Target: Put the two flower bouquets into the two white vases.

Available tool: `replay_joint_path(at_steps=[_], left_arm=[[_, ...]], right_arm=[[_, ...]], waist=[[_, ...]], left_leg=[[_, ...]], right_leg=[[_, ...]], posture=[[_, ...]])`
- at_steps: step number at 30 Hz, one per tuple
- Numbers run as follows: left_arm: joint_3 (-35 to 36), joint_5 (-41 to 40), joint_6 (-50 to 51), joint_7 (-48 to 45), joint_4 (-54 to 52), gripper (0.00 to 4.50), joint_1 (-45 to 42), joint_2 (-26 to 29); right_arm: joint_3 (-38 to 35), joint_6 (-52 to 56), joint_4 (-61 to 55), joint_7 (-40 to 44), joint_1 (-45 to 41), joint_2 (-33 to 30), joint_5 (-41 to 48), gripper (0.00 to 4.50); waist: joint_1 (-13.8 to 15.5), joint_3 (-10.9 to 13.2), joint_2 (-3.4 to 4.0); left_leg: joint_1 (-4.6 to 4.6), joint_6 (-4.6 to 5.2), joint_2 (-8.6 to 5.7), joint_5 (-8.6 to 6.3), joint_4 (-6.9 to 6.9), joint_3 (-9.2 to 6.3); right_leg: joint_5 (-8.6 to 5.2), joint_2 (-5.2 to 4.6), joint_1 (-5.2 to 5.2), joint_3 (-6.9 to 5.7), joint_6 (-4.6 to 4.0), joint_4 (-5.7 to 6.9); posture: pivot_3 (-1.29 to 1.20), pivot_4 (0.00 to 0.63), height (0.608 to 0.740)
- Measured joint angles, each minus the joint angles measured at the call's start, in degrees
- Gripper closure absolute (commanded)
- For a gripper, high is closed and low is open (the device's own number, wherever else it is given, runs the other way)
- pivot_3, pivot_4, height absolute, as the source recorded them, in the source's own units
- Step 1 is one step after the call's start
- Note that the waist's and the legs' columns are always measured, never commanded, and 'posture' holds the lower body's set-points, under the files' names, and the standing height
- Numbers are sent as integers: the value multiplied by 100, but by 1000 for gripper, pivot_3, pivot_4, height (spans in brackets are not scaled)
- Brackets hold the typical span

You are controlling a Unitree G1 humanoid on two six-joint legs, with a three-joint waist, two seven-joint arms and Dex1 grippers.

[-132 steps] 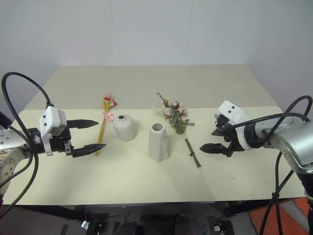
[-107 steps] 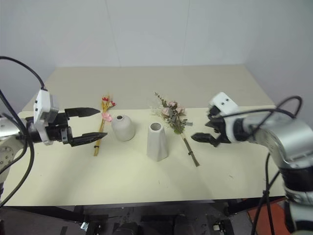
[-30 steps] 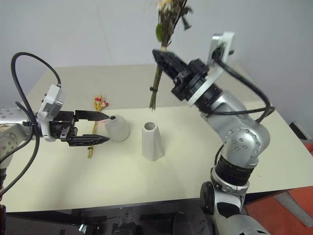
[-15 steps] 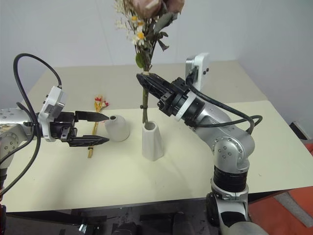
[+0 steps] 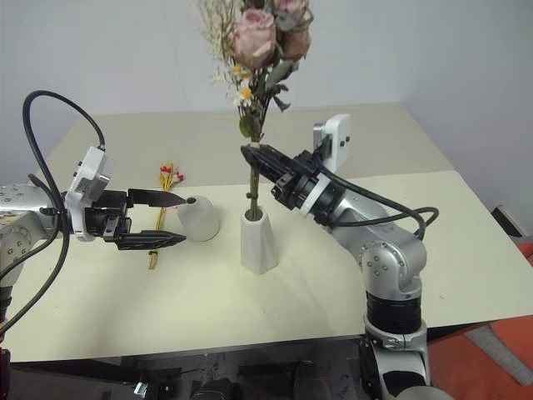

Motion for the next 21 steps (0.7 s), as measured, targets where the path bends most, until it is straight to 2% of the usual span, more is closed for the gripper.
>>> replay_joint_path(at_steps=[21], left_arm=[[16,-2,0,82,-16,0,54,0]], right_arm=[[437,-361,-41,65,694,-25,-422,4268]], waist=[[4,0,0]], left_leg=[[0,0,0,0,0,0]], right_leg=[[0,1,1,0,0,-1]], posture=[[0,150,740]])
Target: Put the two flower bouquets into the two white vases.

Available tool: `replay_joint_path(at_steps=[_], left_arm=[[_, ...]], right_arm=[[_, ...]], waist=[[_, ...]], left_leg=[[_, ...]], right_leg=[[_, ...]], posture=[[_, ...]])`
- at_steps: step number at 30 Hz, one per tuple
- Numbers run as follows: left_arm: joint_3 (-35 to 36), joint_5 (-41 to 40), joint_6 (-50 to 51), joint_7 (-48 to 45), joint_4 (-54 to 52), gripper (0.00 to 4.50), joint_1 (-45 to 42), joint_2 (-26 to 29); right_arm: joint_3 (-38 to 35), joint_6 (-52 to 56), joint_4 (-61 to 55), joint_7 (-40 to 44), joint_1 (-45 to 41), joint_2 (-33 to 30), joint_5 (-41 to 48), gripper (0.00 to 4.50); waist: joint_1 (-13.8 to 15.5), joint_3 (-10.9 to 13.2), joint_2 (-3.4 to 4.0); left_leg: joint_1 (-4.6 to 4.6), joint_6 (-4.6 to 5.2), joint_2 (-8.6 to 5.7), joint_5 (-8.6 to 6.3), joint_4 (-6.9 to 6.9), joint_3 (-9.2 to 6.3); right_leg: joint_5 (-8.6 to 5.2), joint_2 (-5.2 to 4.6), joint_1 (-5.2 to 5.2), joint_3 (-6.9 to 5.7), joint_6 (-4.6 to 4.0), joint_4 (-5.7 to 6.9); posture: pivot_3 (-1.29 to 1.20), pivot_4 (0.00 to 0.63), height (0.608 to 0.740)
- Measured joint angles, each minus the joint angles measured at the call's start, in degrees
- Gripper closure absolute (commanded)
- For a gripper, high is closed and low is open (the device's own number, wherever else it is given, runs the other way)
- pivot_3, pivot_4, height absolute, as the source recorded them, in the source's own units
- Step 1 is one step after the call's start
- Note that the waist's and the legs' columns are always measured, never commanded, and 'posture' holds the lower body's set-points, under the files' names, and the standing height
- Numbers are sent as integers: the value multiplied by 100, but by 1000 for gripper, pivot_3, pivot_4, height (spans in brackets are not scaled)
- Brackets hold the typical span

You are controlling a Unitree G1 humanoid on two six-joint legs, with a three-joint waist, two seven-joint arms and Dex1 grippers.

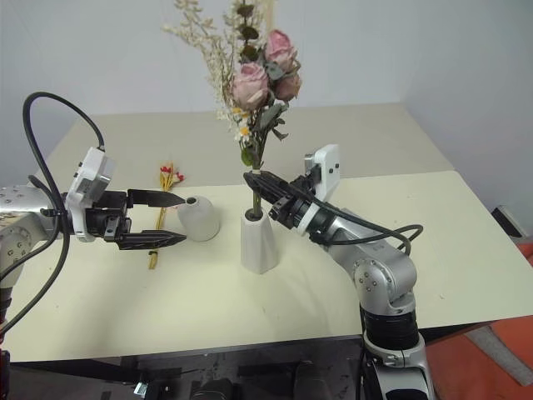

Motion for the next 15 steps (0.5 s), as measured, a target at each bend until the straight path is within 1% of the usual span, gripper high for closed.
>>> replay_joint_path(at_steps=[2,4,5,7,10,14,15], left_arm=[[6,0,0,1,-9,0,29,0],[7,-1,0,3,-22,0,65,0],[8,-1,0,4,-32,0,78,0],[40,-1,0,29,-84,0,118,0],[144,-7,6,114,-163,0,238,0],[343,-14,26,246,-239,0,448,3],[383,-14,32,304,-241,0,463,3]], right_arm=[[131,-55,1,51,130,-18,-130,4268],[230,-105,1,89,163,-38,-225,3551],[251,-133,1,120,163,-37,-270,3325],[279,-234,-5,192,210,-43,-320,2724],[352,-353,-40,310,541,-89,-403,1658],[340,-358,-180,489,850,-419,-388,204],[289,-357,-227,567,873,-529,-355,8]], waist=[[2,0,0],[-3,0,0],[-1,0,0],[5,0,0],[10,0,0],[9,0,0],[13,0,0]], left_leg=[[-1,0,-1,0,0,0],[0,0,-1,0,1,0],[0,0,0,0,1,0],[0,0,1,0,0,0],[-1,0,0,0,0,0],[0,0,-1,0,1,0],[1,0,0,0,1,0]], right_leg=[[0,-1,0,0,0,0],[0,0,0,0,0,0],[0,0,0,0,0,-2],[0,1,0,-1,0,-3],[0,-1,1,0,0,-3],[0,-1,1,0,1,-13],[0,0,0,0,1,-15]], posture=[[0,150,740],[0,150,740],[0,150,740],[0,150,740],[0,150,740],[0,150,740],[0,150,740]])
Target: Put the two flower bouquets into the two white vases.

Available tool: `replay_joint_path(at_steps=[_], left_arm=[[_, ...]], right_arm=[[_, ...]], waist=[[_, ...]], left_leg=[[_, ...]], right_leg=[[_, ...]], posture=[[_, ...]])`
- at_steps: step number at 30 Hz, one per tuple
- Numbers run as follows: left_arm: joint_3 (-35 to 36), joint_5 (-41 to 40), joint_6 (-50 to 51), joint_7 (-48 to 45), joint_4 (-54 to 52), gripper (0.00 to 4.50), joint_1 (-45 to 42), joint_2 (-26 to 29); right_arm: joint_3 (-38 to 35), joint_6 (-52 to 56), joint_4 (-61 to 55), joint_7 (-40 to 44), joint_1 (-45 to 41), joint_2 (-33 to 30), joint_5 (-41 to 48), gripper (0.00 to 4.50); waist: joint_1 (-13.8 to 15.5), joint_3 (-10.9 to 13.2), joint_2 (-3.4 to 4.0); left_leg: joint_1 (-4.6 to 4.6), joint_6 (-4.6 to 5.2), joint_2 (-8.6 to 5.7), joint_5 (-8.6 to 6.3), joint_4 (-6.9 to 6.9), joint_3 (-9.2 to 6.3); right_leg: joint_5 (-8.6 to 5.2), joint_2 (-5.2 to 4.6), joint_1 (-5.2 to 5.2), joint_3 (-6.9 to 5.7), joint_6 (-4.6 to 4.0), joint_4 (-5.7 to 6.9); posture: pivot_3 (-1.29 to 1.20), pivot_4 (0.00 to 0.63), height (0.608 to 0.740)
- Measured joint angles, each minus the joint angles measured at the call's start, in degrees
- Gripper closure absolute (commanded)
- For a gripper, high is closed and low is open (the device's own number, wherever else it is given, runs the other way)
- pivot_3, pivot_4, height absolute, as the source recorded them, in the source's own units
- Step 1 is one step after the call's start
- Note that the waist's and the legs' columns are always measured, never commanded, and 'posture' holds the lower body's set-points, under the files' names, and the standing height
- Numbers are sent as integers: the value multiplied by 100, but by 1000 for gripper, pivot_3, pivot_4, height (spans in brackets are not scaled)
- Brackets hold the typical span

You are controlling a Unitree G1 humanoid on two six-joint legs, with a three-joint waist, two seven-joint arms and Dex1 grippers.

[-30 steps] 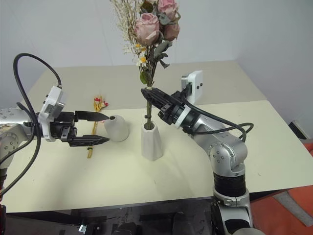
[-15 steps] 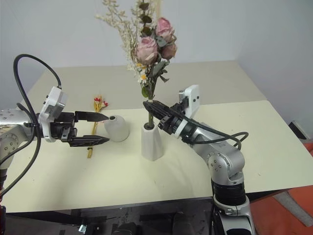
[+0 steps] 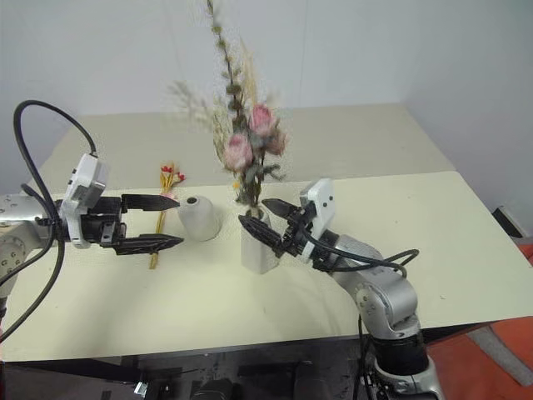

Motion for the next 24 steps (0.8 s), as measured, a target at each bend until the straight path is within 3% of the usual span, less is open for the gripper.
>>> replay_joint_path(at_steps=[8,14,18,24], left_arm=[[432,0,364,972,-27,0,103,-75],[237,251,1492,2122,-102,0,97,146],[-237,550,2677,3015,65,0,-721,70],[-950,1152,3686,4073,942,0,-1885,-721]], right_arm=[[-572,144,-54,527,2,-1081,212,8],[-879,796,-114,1093,-102,-2329,658,8],[-880,908,-245,1732,-177,-3174,700,8],[-823,851,121,2389,-576,-3569,668,8]], waist=[[30,0,-1],[68,0,-3],[149,0,-6],[164,-3,-12]], left_leg=[[5,0,0,0,2,2],[4,1,-1,0,5,2],[5,1,-2,-1,12,1],[7,3,-9,-2,22,0]], right_leg=[[0,0,8,0,0,1],[-1,1,11,0,2,-1],[-4,1,26,-10,6,-2],[-3,-5,39,-10,7,-6]], posture=[[0,150,740],[0,150,740],[0,150,740],[0,150,740]])
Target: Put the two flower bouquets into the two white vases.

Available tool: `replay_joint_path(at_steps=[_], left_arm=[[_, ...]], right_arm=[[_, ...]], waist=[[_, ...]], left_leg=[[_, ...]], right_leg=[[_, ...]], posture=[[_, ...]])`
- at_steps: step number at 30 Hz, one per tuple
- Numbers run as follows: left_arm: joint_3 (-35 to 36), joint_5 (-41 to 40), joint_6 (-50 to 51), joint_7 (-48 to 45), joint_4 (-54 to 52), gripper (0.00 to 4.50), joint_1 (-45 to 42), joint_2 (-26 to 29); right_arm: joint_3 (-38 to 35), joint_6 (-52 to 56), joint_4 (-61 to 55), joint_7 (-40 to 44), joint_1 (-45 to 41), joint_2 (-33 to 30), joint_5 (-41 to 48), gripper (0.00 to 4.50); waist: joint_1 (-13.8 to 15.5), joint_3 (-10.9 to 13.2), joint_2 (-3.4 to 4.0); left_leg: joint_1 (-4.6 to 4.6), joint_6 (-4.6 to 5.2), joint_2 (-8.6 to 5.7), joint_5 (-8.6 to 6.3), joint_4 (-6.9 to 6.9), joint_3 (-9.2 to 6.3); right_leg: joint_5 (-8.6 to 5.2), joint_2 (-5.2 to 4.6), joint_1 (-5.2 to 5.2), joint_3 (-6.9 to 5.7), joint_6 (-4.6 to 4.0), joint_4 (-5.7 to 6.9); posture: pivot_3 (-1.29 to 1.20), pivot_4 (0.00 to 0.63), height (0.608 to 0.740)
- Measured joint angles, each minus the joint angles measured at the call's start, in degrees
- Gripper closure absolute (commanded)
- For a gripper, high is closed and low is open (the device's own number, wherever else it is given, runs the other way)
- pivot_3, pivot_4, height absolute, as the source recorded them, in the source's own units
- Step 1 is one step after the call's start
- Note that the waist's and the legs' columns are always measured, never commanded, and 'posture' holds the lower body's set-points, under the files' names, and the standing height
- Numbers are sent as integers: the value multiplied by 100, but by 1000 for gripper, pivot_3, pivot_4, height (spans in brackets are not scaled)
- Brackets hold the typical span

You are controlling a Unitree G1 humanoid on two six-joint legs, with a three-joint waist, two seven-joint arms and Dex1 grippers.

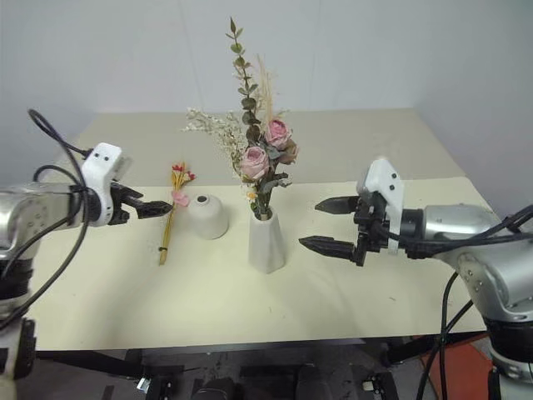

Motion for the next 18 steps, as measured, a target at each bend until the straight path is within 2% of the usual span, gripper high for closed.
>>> replay_joint_path(at_steps=[10,18], left_arm=[[-762,914,-241,470,2066,0,-909,-966],[-834,1420,-922,510,3886,0,-1606,-1613]], right_arm=[[543,-789,1469,921,-866,-104,-968,8],[922,-1261,2294,1365,-1606,188,-1535,8]], waist=[[-14,0,0],[6,0,-2]], left_leg=[[-8,-1,-1,1,0,1],[-20,-2,-9,1,0,1]], right_leg=[[1,-3,-17,2,-2,4],[2,-11,-25,2,-2,8]], posture=[[0,150,740],[0,150,740]])
